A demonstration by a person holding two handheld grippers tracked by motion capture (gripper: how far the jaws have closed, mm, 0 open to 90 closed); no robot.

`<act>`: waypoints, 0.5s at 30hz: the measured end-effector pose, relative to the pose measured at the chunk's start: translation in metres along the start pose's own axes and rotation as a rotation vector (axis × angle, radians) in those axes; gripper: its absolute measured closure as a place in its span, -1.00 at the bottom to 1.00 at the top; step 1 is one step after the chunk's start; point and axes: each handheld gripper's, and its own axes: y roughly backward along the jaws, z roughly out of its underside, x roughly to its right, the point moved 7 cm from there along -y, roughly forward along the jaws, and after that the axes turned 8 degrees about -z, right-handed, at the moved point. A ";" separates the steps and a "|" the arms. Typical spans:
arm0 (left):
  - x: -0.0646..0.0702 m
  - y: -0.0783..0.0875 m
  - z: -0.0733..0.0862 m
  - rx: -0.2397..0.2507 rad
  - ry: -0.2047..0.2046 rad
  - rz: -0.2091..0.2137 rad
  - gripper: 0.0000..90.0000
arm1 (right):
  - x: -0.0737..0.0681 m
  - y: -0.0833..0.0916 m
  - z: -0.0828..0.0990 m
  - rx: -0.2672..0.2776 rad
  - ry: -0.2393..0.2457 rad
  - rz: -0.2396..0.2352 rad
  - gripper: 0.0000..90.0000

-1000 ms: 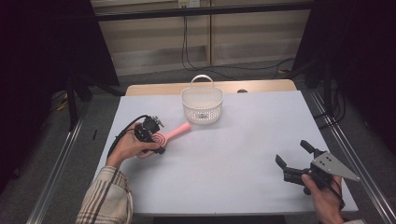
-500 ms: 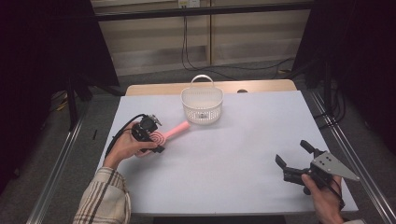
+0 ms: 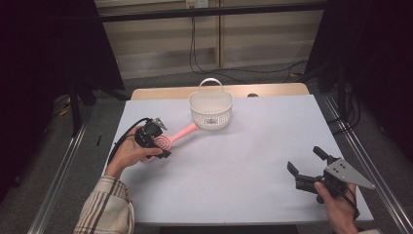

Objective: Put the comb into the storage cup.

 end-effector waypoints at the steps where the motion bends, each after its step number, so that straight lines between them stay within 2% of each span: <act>1: 0.000 0.001 -0.002 0.020 0.028 0.010 -0.55 | 0.000 0.000 0.000 0.000 0.000 0.000 -0.98; 2: 0.000 0.003 -0.003 0.033 0.043 0.018 -0.55 | 0.000 0.000 0.000 0.000 0.000 0.000 -0.98; 3: -0.002 0.005 -0.002 0.028 0.030 0.023 -0.55 | 0.000 0.000 0.000 0.000 -0.003 0.000 -0.98; 4: -0.003 0.007 -0.004 0.049 0.057 0.033 -0.55 | 0.000 0.000 0.000 0.000 -0.002 0.000 -0.98; 8: -0.006 0.015 -0.005 0.096 0.092 0.058 -0.55 | 0.000 0.000 0.000 -0.002 -0.002 0.001 -0.98; 9: -0.008 0.019 -0.005 0.103 0.083 0.068 -0.55 | 0.000 0.000 0.000 -0.001 -0.003 0.001 -0.98; 10: -0.008 0.021 -0.006 0.117 0.102 0.068 -0.55 | 0.000 0.000 0.000 0.000 -0.002 0.001 -0.98; 12: -0.010 0.025 -0.006 0.124 0.099 0.076 -0.55 | 0.000 0.000 0.000 0.002 0.000 0.001 -0.98; 13: -0.011 0.027 -0.006 0.133 0.117 0.073 -0.55 | 0.000 -0.001 0.000 0.003 -0.001 0.001 -0.98; 14: -0.012 0.028 -0.006 0.127 0.102 0.080 -0.55 | 0.000 0.000 0.000 0.000 -0.003 0.001 -0.98; 15: -0.013 0.030 -0.007 0.134 0.107 0.076 -0.55 | 0.000 0.000 0.000 0.000 -0.003 0.001 -0.98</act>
